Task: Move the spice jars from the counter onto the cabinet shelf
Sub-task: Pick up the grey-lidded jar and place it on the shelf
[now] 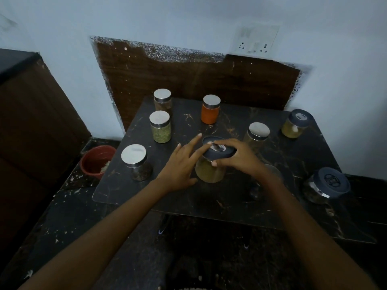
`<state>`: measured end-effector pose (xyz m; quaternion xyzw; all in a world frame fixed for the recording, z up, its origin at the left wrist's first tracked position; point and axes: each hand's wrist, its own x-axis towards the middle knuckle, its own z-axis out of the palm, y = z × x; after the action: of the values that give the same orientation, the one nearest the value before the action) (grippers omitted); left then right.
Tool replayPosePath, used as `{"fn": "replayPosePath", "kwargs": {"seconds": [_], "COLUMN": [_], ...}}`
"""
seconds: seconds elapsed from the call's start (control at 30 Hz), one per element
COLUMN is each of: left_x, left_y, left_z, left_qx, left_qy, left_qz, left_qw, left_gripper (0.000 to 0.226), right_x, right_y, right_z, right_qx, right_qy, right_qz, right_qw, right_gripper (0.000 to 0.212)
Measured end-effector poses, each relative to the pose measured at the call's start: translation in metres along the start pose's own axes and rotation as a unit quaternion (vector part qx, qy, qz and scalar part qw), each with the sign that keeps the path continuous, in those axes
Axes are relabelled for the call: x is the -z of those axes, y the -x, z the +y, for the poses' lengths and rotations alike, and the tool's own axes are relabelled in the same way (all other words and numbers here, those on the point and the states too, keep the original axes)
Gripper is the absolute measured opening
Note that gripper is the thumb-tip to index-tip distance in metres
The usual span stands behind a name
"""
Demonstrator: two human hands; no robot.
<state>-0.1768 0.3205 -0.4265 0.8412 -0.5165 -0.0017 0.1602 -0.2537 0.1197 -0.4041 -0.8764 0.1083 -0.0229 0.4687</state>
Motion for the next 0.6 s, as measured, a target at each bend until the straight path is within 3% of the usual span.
{"fn": "replayPosePath", "kwargs": {"seconds": [0.23,0.43,0.6], "left_x": [0.054,0.094,0.112], "left_y": [0.0,0.0,-0.002], "left_z": [0.017,0.034,0.05], "left_qx": [-0.086,-0.133,-0.119], "left_qy": [0.01,0.053,0.083], "left_qz": [0.061,0.096,0.096], "left_qw": [0.994,0.985,0.985], "left_gripper": [0.118,0.114,0.124], "right_x": [0.048,0.078,0.092], "right_y": [0.018,0.029,0.035], "right_z": [-0.061,-0.097,-0.116], "right_qx": [0.033,0.066,0.09], "right_qy": [-0.048,-0.058,-0.056], "right_qz": [-0.109,-0.128,-0.121], "right_qw": [0.992,0.988,0.987], "right_gripper": [0.052,0.047,0.04]}}
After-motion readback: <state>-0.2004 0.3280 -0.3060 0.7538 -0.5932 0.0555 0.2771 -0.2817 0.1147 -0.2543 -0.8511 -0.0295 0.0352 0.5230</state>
